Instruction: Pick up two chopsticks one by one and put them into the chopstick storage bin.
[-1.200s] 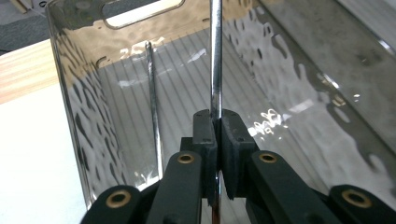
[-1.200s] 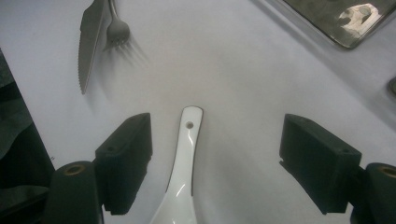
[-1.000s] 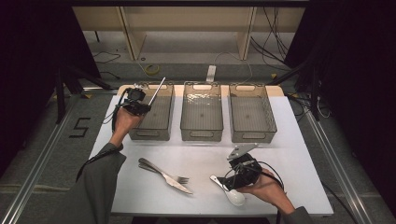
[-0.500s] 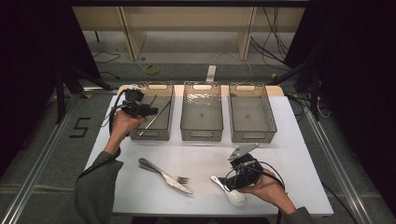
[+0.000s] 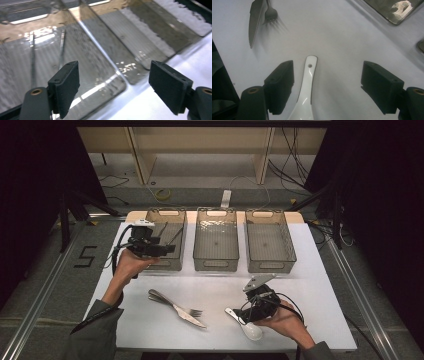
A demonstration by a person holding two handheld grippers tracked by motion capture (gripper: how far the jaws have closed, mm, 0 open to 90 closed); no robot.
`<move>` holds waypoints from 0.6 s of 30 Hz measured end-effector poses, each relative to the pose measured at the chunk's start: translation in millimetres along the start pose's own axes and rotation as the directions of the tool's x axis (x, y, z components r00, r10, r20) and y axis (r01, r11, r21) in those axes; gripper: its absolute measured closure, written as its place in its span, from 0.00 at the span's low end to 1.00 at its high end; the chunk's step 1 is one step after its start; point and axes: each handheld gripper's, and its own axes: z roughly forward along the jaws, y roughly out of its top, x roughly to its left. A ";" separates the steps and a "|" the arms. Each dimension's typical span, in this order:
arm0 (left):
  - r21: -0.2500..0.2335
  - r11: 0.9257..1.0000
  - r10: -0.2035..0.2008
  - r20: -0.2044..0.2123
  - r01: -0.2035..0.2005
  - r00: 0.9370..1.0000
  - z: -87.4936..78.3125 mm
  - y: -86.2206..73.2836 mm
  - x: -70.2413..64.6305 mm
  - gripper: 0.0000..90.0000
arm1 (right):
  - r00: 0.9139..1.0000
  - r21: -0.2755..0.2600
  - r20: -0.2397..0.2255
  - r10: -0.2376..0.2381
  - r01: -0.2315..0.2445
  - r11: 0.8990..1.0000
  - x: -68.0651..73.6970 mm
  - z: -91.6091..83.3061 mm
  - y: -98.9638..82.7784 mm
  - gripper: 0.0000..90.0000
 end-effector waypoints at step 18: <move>-0.117 0.990 0.089 0.101 -0.077 0.991 -2.5 -39.0 -50.7 0.22 | 1.000 0.043 0.003 0.019 -0.019 0.999 -3.7 5.8 0.6 0.34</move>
